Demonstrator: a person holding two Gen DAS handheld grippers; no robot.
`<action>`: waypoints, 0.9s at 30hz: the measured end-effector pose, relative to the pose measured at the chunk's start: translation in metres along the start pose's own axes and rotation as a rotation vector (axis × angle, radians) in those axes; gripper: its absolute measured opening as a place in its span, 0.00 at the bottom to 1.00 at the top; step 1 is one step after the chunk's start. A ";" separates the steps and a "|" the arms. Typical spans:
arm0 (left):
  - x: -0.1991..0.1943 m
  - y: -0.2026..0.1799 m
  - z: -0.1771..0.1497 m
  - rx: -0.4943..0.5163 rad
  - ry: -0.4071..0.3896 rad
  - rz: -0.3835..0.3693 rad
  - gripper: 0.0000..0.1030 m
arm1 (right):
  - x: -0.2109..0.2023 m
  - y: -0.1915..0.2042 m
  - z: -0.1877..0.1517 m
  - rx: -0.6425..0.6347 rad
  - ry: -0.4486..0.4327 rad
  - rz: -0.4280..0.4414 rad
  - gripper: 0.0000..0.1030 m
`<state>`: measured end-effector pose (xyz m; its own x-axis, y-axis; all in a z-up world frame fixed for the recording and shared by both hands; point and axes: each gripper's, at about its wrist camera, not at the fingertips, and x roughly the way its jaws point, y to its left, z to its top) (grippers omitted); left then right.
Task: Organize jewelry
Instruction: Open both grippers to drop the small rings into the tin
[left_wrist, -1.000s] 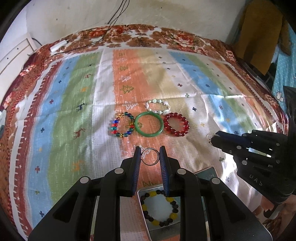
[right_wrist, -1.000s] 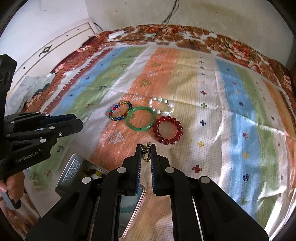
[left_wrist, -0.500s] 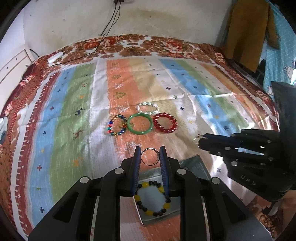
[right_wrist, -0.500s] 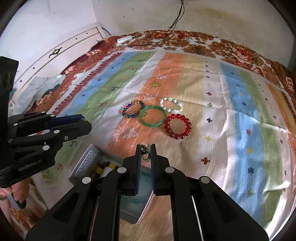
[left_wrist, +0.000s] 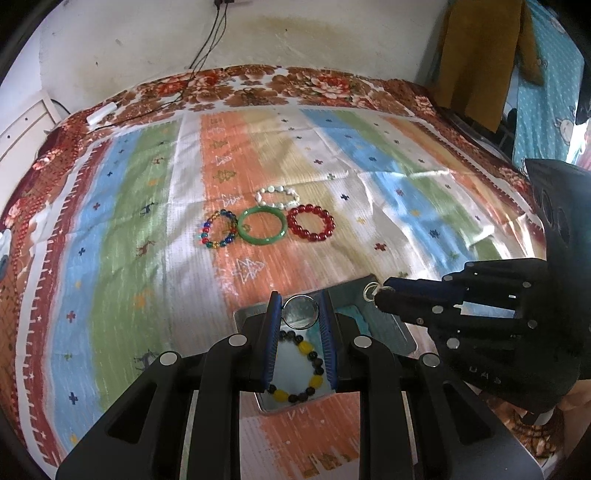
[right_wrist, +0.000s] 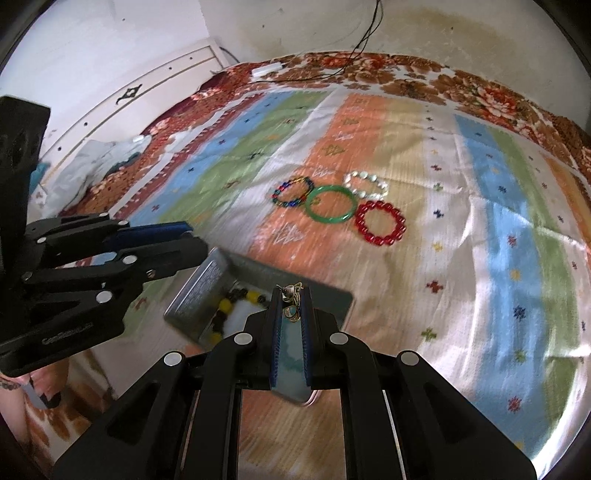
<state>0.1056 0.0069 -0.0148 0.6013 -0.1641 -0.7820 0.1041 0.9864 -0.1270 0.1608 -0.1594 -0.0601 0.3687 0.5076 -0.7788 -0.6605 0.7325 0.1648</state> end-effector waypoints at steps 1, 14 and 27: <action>0.000 0.000 -0.002 0.000 0.003 -0.001 0.19 | -0.001 0.001 -0.002 0.000 -0.001 0.002 0.10; 0.000 0.005 -0.004 -0.042 0.009 -0.015 0.30 | -0.003 0.000 -0.006 0.014 -0.004 -0.003 0.42; 0.003 0.028 0.002 -0.116 0.006 0.027 0.41 | -0.005 -0.028 0.004 0.105 -0.029 -0.045 0.45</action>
<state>0.1115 0.0338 -0.0198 0.5979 -0.1379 -0.7896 -0.0049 0.9844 -0.1756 0.1799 -0.1807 -0.0586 0.4161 0.4853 -0.7690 -0.5718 0.7972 0.1938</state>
